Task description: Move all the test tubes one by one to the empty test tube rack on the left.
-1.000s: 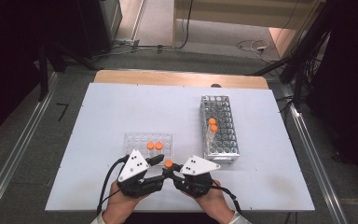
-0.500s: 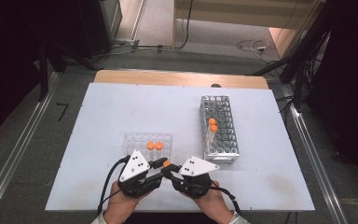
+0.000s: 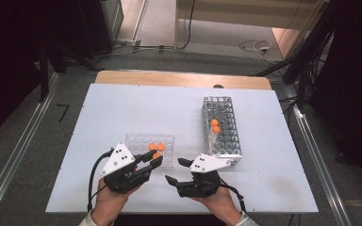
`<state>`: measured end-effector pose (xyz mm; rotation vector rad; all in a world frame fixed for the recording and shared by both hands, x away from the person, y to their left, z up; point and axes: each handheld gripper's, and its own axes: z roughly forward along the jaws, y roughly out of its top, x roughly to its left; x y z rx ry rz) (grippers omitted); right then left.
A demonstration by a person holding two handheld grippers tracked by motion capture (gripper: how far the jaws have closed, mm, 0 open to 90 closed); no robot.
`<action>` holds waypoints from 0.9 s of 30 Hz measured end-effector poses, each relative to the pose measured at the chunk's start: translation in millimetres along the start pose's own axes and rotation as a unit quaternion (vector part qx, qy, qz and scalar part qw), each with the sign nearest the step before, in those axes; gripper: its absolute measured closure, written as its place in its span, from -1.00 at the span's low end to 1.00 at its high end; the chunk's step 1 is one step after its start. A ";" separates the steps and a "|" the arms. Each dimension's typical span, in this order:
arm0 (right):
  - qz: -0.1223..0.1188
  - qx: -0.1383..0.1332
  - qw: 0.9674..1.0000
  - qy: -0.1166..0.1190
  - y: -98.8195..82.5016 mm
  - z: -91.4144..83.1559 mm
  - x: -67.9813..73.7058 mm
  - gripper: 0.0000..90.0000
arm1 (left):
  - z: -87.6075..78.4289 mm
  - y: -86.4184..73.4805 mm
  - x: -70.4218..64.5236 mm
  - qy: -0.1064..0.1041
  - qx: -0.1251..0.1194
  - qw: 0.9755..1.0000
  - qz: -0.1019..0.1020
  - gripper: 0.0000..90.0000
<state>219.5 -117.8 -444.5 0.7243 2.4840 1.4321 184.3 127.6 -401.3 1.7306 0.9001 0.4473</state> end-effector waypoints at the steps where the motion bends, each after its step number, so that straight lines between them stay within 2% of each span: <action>1: 0.001 -0.001 1.000 -0.001 -0.1 -1.5 -1.1 -0.31 | -2.2 1.4 2.3 0.003 -0.002 1.000 -0.002 0.54; 6: 0.005 -0.005 1.000 -0.008 -0.1 -6.2 -4.9 -0.31 | -9.8 5.7 13.0 0.017 -0.007 1.000 -0.011 0.54; 10: 0.006 -0.007 1.000 -0.014 -0.4 -9.1 -7.6 -0.31 | -14.3 9.4 19.3 0.035 -0.019 0.999 -0.008 0.54; 16: 0.012 -0.012 1.000 -0.020 0.3 -12.7 -12.2 -0.31 | -16.3 14.8 29.1 0.066 -0.038 0.997 -0.007 0.54; 22: 0.014 -0.013 1.000 -0.023 0.3 -13.3 -13.4 -0.31 | -12.6 16.0 32.8 0.083 -0.045 0.996 -0.003 0.55; 27: 0.014 -0.015 0.999 -0.024 0.4 -13.8 -13.8 -0.31 | -5.5 13.7 34.0 0.091 -0.038 0.995 0.004 0.54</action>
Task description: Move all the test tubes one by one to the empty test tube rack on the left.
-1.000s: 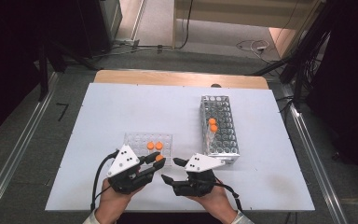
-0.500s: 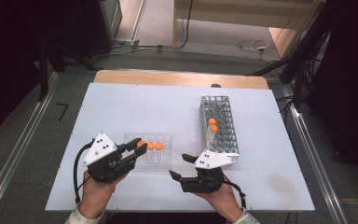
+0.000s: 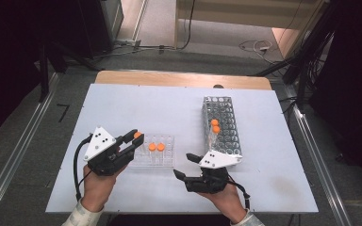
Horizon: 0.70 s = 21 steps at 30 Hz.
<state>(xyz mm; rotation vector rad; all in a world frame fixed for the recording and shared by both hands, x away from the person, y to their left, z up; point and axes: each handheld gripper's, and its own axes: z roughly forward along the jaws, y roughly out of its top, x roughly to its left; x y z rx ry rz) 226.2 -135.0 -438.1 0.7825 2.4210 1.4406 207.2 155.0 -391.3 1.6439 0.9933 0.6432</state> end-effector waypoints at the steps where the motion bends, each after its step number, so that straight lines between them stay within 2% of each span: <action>1: 0.000 0.000 1.000 0.000 -0.1 -0.2 -0.2 -0.31 | 1.2 -0.8 -0.1 0.001 0.002 1.000 0.001 0.54; 5: 0.001 -0.002 1.000 0.000 0.1 -1.2 -0.6 -0.30 | 6.8 -5.8 -2.1 0.005 0.001 1.000 0.009 0.54; 7: 0.001 -0.002 1.000 0.000 0.1 -1.6 -0.7 -0.30 | 9.7 -8.8 -2.6 0.006 0.009 1.000 0.013 0.54; 21: -0.001 0.000 1.000 -0.001 -0.7 -2.6 -1.4 -0.30 | 19.8 -28.2 -3.1 0.014 0.032 0.999 0.006 0.54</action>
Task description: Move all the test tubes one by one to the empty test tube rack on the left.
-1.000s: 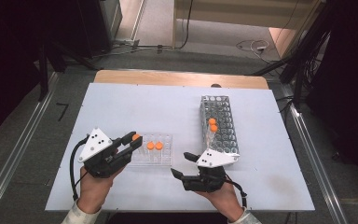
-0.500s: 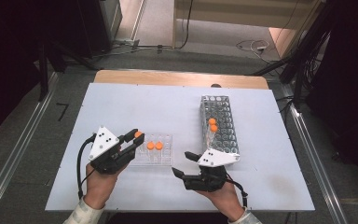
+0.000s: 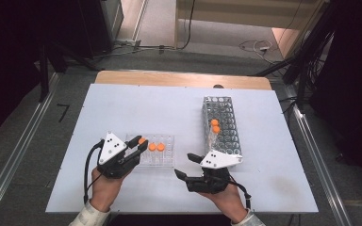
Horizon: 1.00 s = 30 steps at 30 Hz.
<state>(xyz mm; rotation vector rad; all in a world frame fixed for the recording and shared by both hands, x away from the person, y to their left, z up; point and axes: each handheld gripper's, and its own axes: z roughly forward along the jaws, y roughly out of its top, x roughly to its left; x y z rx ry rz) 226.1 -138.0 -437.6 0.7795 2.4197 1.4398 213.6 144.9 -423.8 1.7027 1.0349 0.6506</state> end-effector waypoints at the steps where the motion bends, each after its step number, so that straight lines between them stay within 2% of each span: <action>1: 0.000 0.000 1.000 0.000 -0.1 -0.1 -0.1 -0.30 | 0.8 -1.1 0.0 0.000 0.002 1.000 0.001 0.54; 6: 0.001 0.001 1.000 -0.001 -0.3 -1.0 -0.7 -0.30 | 2.1 -3.9 0.3 -0.003 0.008 1.000 -0.006 0.51; 10: 0.001 -0.003 1.000 -0.003 -0.1 -2.5 -1.9 -0.30 | 0.6 -3.1 1.1 -0.005 0.004 1.000 -0.013 0.35; 13: 0.001 -0.004 1.000 -0.006 -0.1 -4.3 -3.8 -0.30 | -0.9 -2.7 2.7 -0.010 0.004 1.000 -0.020 0.31; 15: 0.003 -0.005 1.000 -0.010 -0.1 -5.9 -5.1 -0.30 | -2.4 -2.2 3.6 -0.015 0.002 1.000 -0.025 0.21; 18: 0.005 -0.008 1.000 -0.024 -0.3 -8.7 -10.3 -0.30 | -4.8 -1.4 3.8 -0.006 -0.002 0.999 -0.032 -0.01; 20: 0.009 -0.008 0.999 -0.037 -1.0 -10.0 -15.4 -0.30 | -5.1 -1.2 3.5 0.012 -0.009 0.999 -0.034 -0.24; 23: 0.017 -0.010 0.998 -0.062 -2.9 -11.7 -25.1 -0.30 | -6.5 -1.0 3.1 0.017 -0.017 0.999 -0.038 -0.37; 27: 0.031 -0.016 0.994 -0.104 -4.0 -16.1 -37.4 -0.28 | -7.4 -0.8 2.9 0.019 -0.021 0.999 -0.041 -0.39; 30: 0.039 -0.022 0.990 -0.135 -4.6 -19.2 -46.1 -0.27 | -7.5 -1.0 2.8 0.020 -0.021 0.999 -0.042 -0.40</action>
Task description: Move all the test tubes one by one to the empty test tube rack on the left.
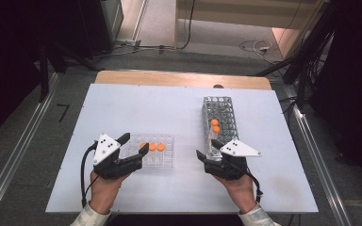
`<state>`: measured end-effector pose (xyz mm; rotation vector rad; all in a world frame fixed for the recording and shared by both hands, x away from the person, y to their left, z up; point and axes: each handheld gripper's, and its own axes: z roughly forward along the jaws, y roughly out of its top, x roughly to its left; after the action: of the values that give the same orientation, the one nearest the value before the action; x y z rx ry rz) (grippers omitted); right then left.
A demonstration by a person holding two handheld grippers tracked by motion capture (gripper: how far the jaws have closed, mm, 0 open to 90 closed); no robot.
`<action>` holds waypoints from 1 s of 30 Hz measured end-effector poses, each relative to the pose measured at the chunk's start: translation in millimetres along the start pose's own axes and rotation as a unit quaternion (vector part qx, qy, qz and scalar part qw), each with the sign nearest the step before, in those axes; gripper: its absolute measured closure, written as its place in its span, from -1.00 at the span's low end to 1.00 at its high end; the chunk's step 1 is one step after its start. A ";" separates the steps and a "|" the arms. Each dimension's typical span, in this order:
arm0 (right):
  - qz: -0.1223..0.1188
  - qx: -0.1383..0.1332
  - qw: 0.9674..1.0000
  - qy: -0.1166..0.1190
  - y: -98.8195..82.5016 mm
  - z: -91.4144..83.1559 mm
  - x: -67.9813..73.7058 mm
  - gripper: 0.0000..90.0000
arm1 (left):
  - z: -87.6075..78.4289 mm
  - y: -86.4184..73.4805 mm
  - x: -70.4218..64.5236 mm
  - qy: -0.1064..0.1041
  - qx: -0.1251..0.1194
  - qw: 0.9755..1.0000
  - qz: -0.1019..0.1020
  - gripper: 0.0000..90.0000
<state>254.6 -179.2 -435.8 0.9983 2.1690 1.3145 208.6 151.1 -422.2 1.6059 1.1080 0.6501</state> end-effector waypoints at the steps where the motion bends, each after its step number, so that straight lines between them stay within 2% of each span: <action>1: 0.002 -0.001 1.000 -0.010 -0.2 -0.3 -2.9 -0.27 | -0.2 0.1 0.1 0.001 0.000 1.000 0.001 -0.39; 7: 0.018 -0.004 0.998 -0.052 -0.9 0.9 -18.4 -0.22 | -0.1 0.1 0.6 0.001 0.001 1.000 0.000 -0.39; 10: 0.020 0.006 0.997 -0.076 -2.4 10.5 -24.8 -0.14 | 0.7 0.1 -0.3 0.001 -0.001 1.000 -0.001 -0.40; 15: 0.036 0.017 0.995 -0.093 -2.4 27.6 -32.4 0.09 | 1.8 -0.9 0.4 0.002 0.003 1.000 -0.002 -0.41; 19: 0.039 0.029 0.994 -0.101 -4.2 35.5 -34.7 0.19 | 2.7 -1.1 1.3 0.004 0.005 1.000 -0.003 -0.47; 21: 0.037 0.027 0.994 -0.101 -4.5 36.5 -35.4 0.30 | 2.9 -1.0 1.4 0.008 0.005 1.000 -0.006 -0.55; 26: 0.037 0.026 0.994 -0.102 -4.2 37.0 -34.6 0.58 | 2.8 -1.0 1.5 0.009 0.006 1.000 -0.008 -0.60; 30: 0.034 0.018 0.994 -0.102 -2.9 34.8 -33.7 0.58 | 2.7 -1.1 1.3 0.010 0.006 1.000 -0.008 -0.60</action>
<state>298.7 -184.9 -455.2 1.1771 2.0268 1.1513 211.1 151.1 -424.2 1.6022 1.1385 0.6515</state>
